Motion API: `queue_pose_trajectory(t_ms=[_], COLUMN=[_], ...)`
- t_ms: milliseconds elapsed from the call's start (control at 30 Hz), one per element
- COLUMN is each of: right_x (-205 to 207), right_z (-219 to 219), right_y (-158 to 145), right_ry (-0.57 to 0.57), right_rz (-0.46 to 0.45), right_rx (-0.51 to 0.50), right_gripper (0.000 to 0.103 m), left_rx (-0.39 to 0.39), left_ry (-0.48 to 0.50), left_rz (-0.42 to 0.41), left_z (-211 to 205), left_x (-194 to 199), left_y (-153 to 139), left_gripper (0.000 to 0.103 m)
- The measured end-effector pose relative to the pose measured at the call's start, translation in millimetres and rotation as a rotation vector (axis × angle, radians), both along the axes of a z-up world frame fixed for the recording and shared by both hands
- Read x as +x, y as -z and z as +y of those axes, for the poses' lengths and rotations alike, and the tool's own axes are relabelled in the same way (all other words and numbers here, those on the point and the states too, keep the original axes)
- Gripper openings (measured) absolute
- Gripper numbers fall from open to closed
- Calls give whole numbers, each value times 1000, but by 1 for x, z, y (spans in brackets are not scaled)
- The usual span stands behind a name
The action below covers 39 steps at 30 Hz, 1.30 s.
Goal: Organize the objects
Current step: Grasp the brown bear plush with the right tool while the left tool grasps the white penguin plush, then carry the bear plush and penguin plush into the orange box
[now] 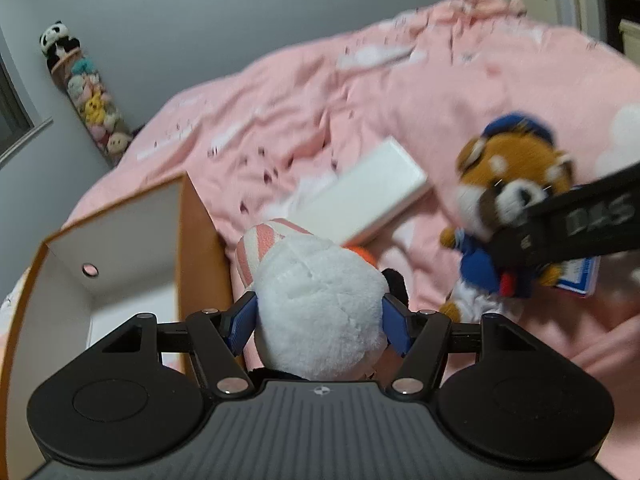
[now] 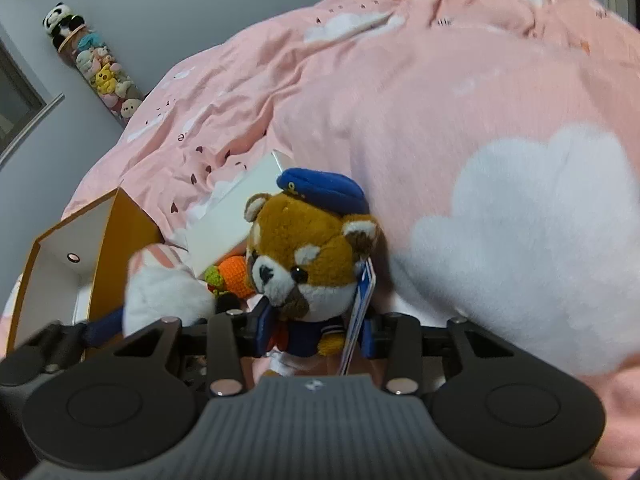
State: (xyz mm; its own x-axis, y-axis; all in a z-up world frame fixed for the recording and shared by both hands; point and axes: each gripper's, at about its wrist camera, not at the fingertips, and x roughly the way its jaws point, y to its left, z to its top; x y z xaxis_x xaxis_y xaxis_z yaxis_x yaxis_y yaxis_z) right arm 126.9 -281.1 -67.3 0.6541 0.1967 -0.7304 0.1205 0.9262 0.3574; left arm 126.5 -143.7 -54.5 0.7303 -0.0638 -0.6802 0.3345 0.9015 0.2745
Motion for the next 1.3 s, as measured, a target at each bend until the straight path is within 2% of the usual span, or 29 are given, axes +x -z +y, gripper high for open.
queue_pose_trajectory(t_ms=[267,400,533,767,933,1067,1167,1300], right_x=[-10,-11,-17,-26,-23,-10,2,19], right_z=[11,22,29,44,62,86,107,134], right_y=[-32,-43,-54,-93,-118,-132,-136,-130], right_ry=[-32,-61,-81,-150,-241,-340,-406,-461], right_rz=[-71,-90,-102,-185,-227,-230,-221,-190], right_rx=[-84,-116,-97,-65,9,101,165,194], right_gripper=[35,32,30,30,30,30,30,30], left_rx=[-152,-191,-220,-240,-177,-122,-69,0], left_ry=[38,45,48,47,66,95,118,150], left_rz=[-77,-92,-97,-80,-69,-28,8,78], left_z=[30,45,60,92,121,149,167,184], left_x=[-21,-26,-29,-29,-23,-11,2,20], left_y=[-55,-74,-87,-106,-120,-127,-126,-113], left_gripper=[75,75,75,75,75,75,75,76])
